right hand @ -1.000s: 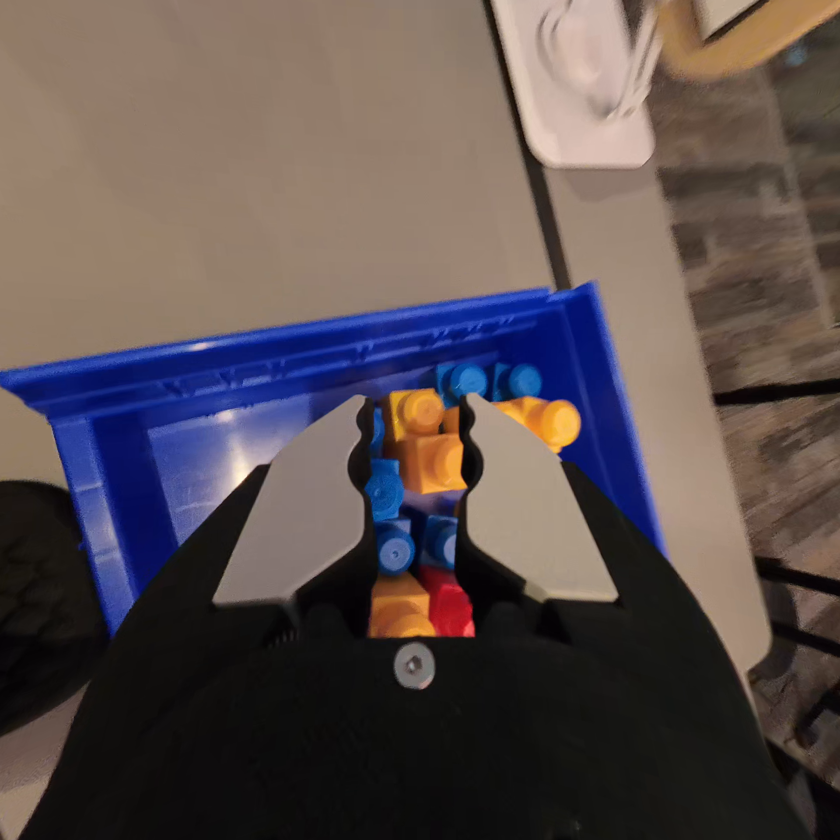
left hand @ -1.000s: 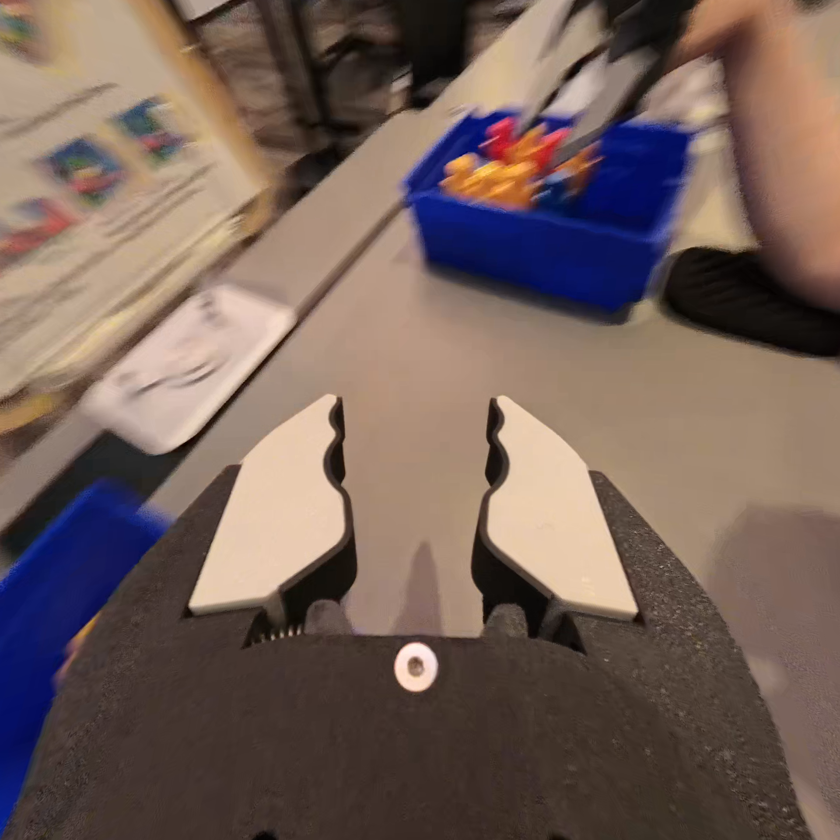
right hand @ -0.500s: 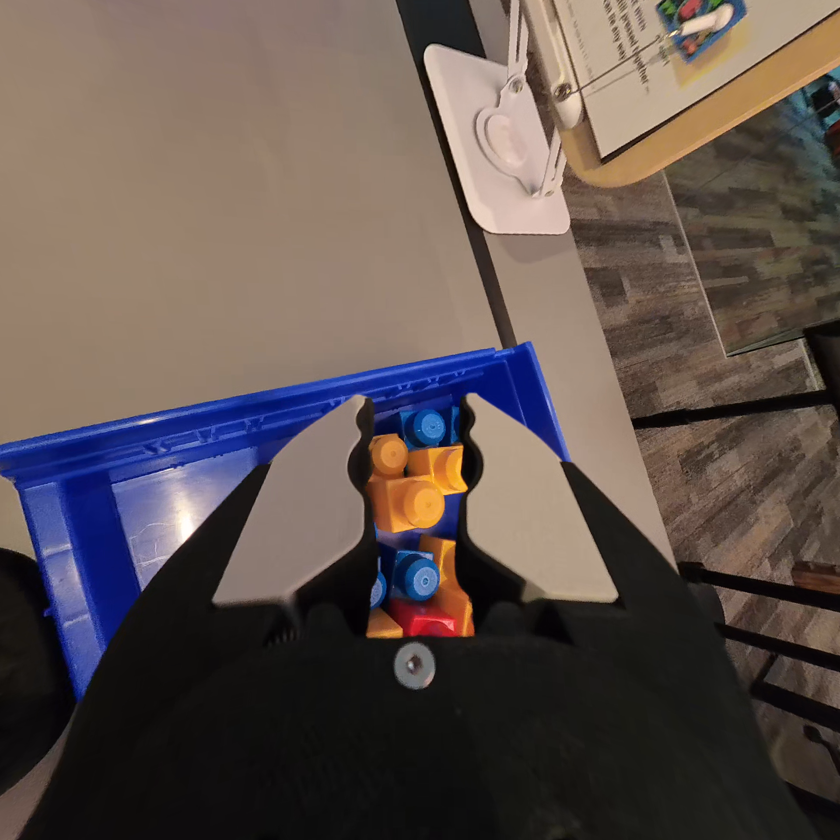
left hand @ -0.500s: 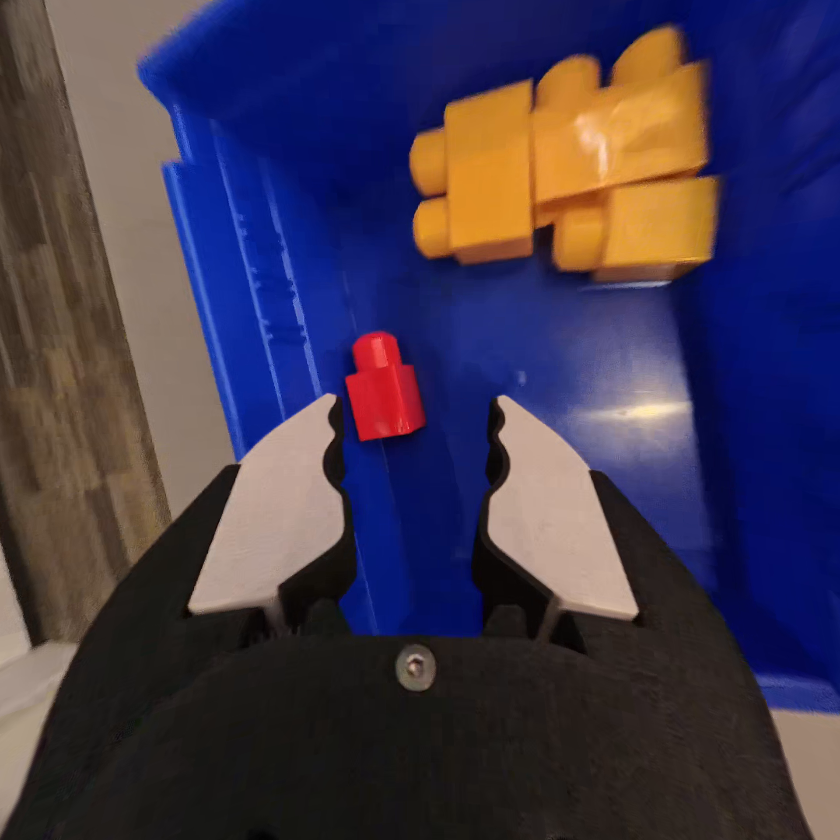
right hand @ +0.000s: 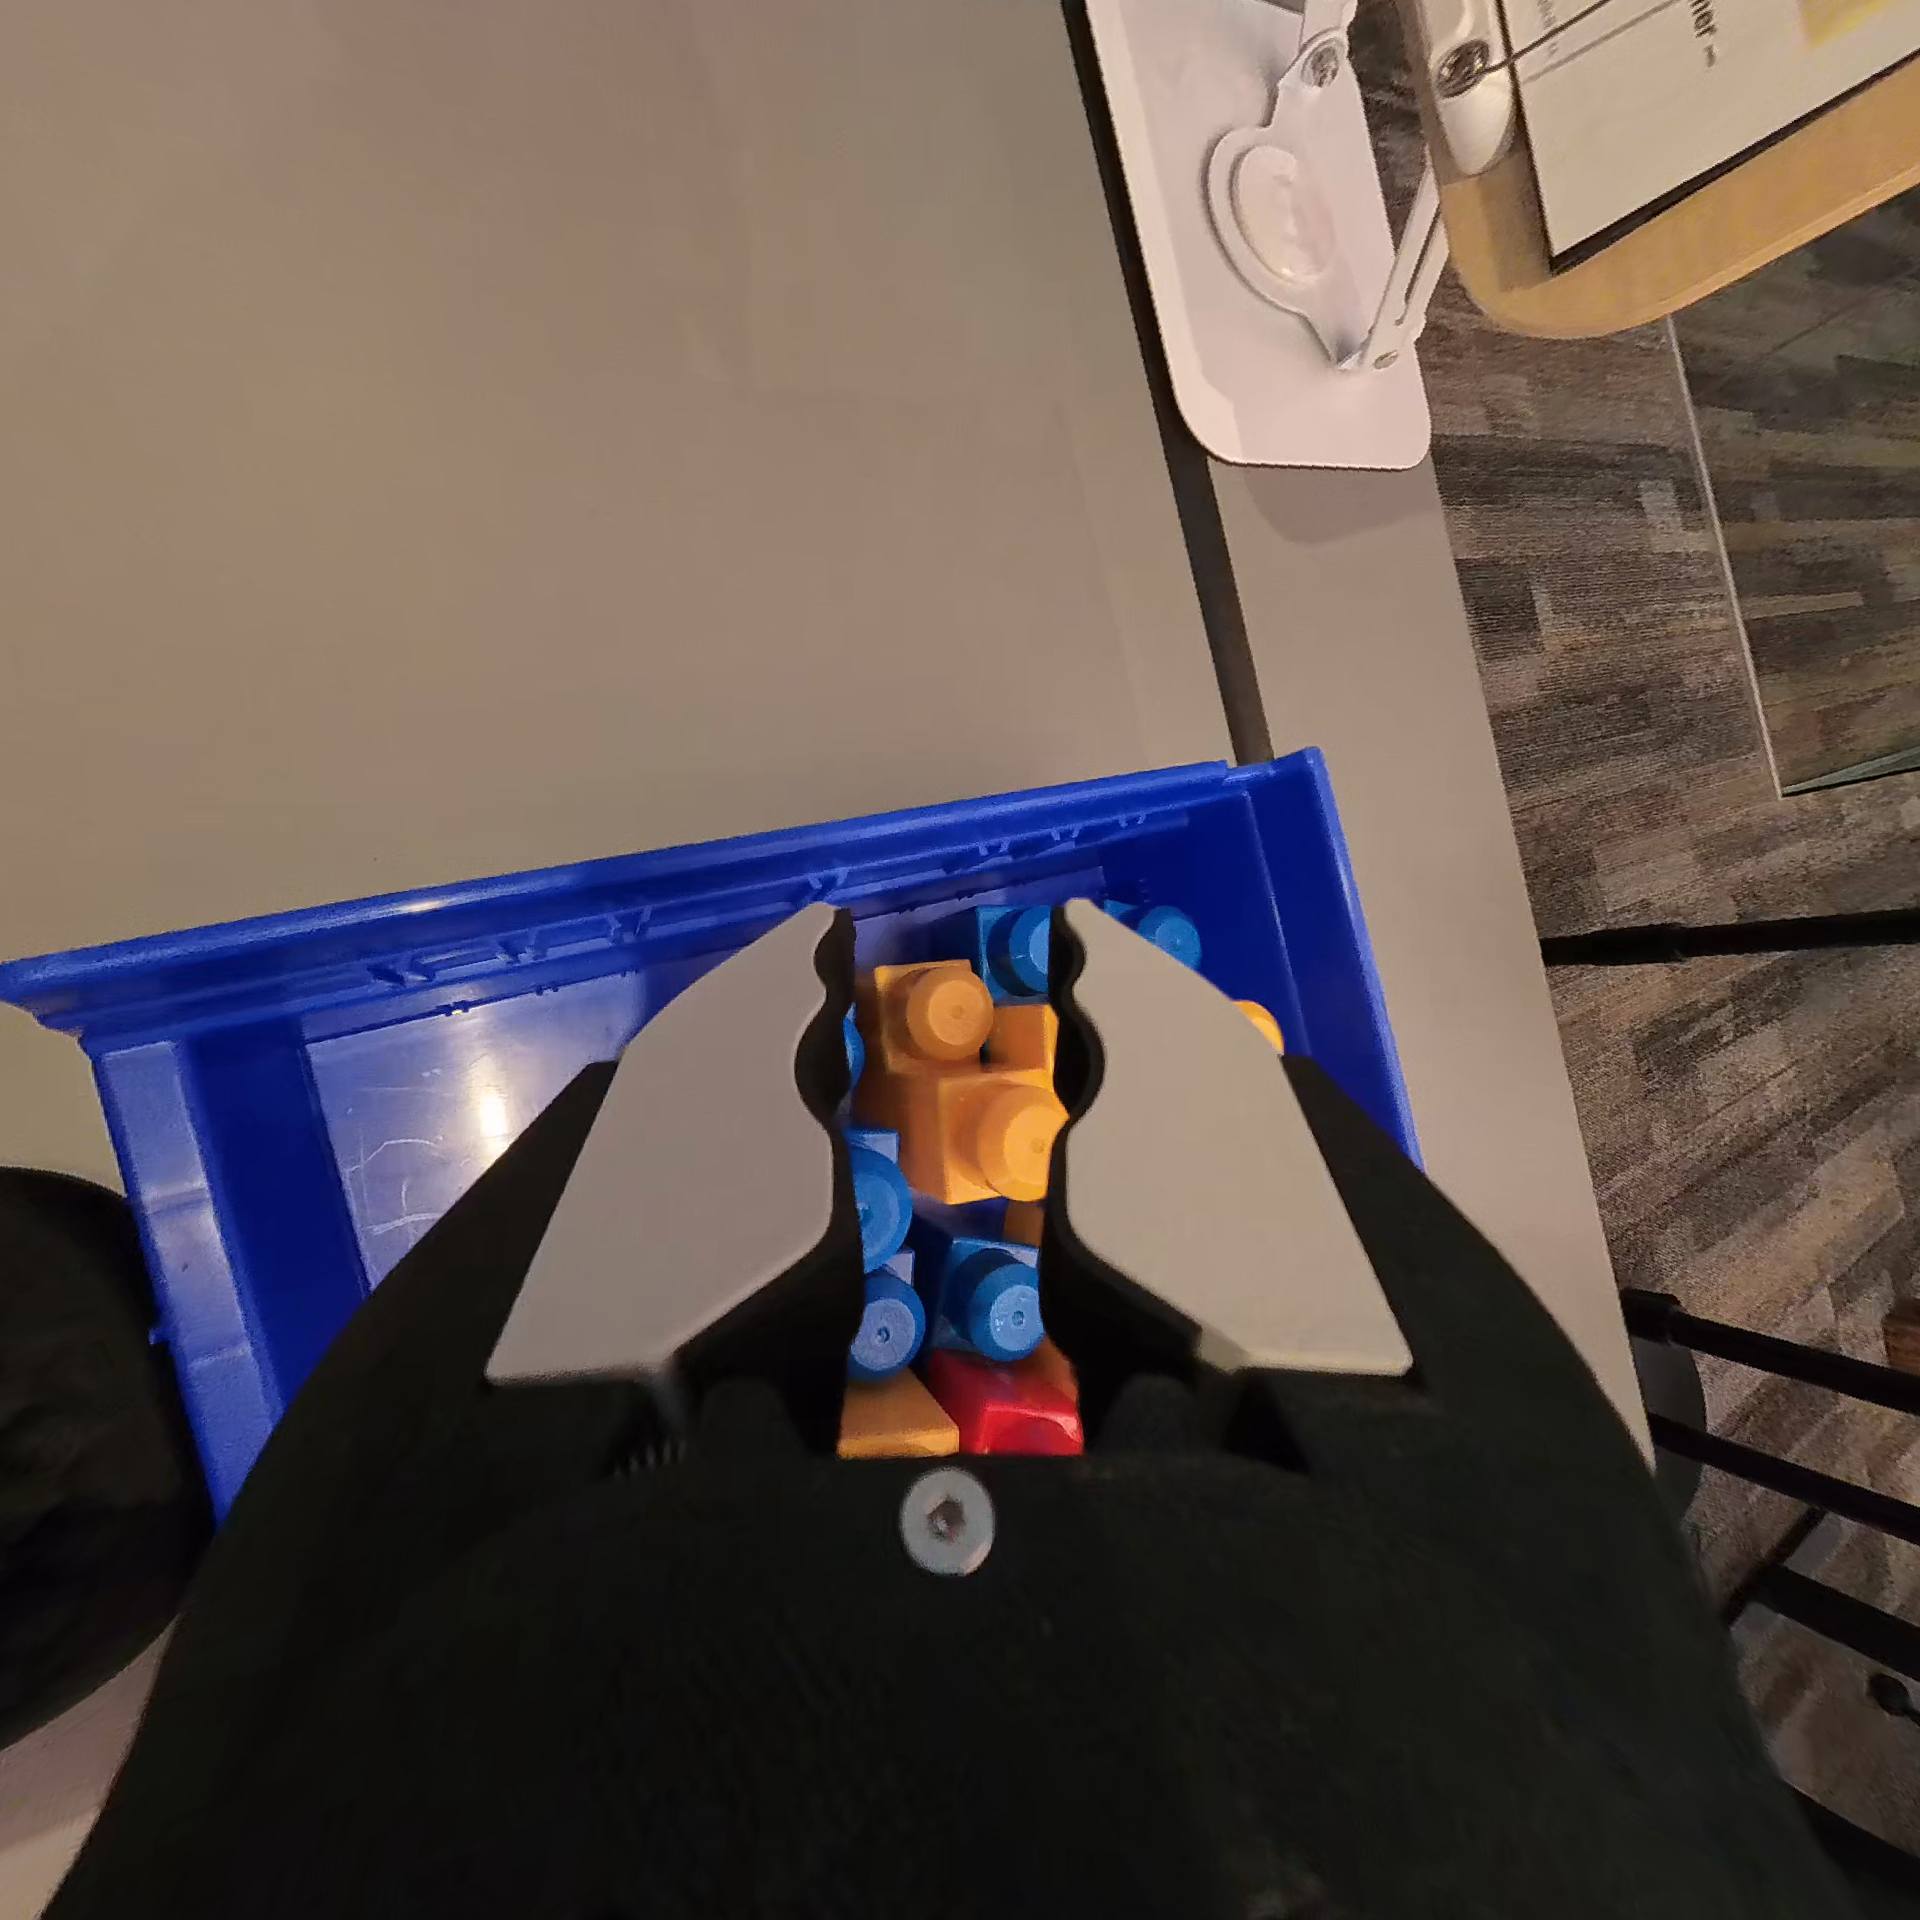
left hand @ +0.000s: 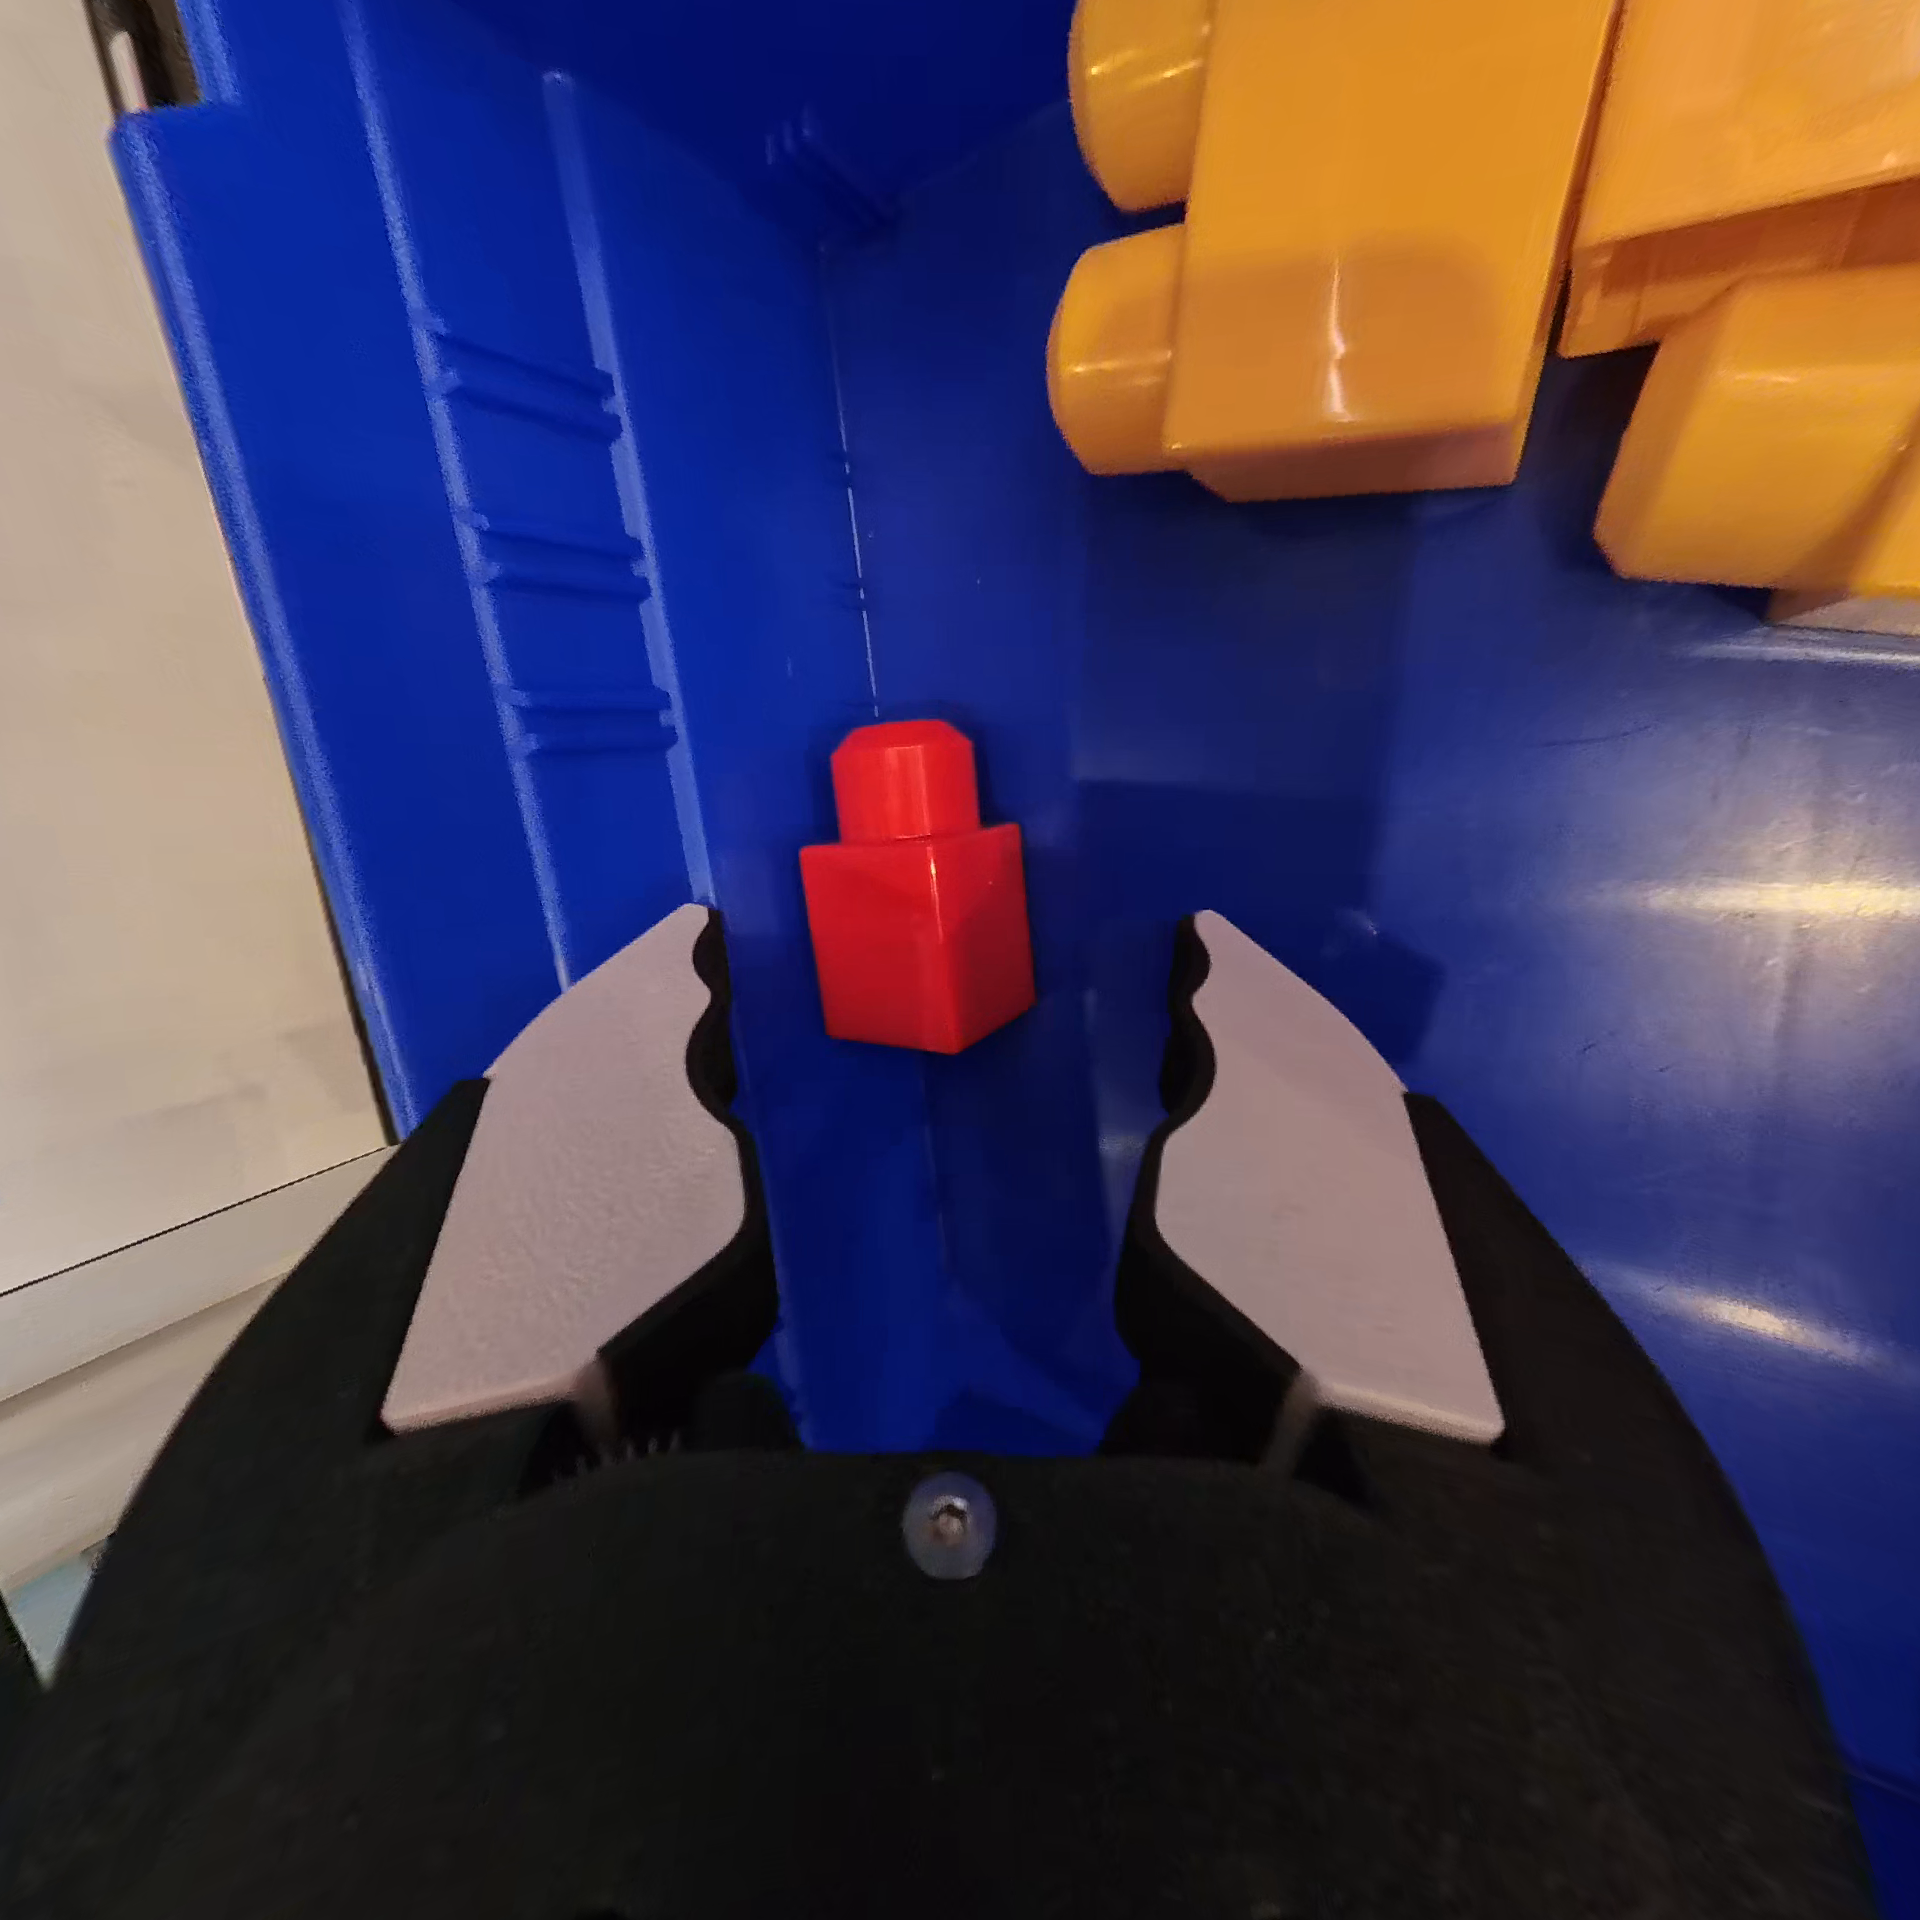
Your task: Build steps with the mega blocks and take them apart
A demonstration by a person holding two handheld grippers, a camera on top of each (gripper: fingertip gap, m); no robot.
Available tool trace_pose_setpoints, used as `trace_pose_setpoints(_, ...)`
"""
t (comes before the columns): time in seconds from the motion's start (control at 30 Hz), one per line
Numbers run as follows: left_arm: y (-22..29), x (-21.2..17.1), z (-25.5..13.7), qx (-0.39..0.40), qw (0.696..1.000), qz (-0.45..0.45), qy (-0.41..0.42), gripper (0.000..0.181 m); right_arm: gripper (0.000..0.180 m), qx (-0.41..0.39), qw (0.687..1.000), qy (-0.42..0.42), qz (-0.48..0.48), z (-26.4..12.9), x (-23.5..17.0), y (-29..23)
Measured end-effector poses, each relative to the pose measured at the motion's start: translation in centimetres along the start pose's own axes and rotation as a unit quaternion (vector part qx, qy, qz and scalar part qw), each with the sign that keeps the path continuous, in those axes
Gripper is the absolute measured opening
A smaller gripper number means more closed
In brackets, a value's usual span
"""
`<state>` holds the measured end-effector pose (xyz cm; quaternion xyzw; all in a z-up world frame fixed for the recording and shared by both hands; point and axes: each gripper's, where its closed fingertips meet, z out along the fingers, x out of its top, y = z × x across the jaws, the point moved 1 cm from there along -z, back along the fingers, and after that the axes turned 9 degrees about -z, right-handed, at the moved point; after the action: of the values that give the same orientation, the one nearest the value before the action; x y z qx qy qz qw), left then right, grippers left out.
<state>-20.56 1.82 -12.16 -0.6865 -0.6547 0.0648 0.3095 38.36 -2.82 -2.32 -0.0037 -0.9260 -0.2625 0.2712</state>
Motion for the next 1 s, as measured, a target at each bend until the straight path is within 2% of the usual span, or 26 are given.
trace_pose_setpoints(0.07, 0.1, 0.0, 0.0, 0.001, 1.000, 0.001, -0.001, 0.081, 0.037, 0.006, 1.000, -0.004, 0.002, 0.2, -0.1, -0.1)
trace_pose_setpoints(0.13, 0.6, -0.1, 0.0, -0.017, 1.000, 0.000, -0.006, 0.071, 0.037, 0.010, 1.000, -0.012, 0.002, 0.4, -0.3, -0.3)
trace_pose_setpoints(0.33, 0.8, -0.4, 0.2, -0.056, 0.998, -0.018, -0.012, 0.066, 0.036, 0.017, 1.000, -0.020, 0.001, 0.6, -0.5, -0.6)
trace_pose_setpoints(0.47, 1.4, -0.6, -0.1, -0.102, 0.994, -0.021, -0.014, 0.080, 0.036, 0.035, 0.999, -0.011, -0.002, 0.7, -0.3, -1.1)
trace_pose_setpoints(0.57, 2.0, -0.7, -0.7, -0.127, 0.992, -0.017, -0.020, 0.084, 0.036, 0.041, 0.999, -0.015, 0.000, 0.8, -0.5, -1.3)
trace_pose_setpoints(0.7, 1.8, -0.3, -1.8, -0.170, 0.984, -0.044, -0.006, 0.069, 0.036, 0.047, 0.999, -0.023, 0.000, 1.0, -0.7, -1.5)
trace_pose_setpoints(0.83, 0.1, 0.2, -1.6, -0.178, 0.979, -0.099, 0.011, 0.071, 0.036, 0.053, 0.998, -0.026, -0.003, 1.2, -0.7, -1.7)
trace_pose_setpoints(1.0, 1.3, -0.3, -0.2, -0.216, 0.970, -0.112, -0.029, 0.074, 0.037, 0.059, 0.998, -0.036, -0.003, 1.6, -0.9, -1.9)
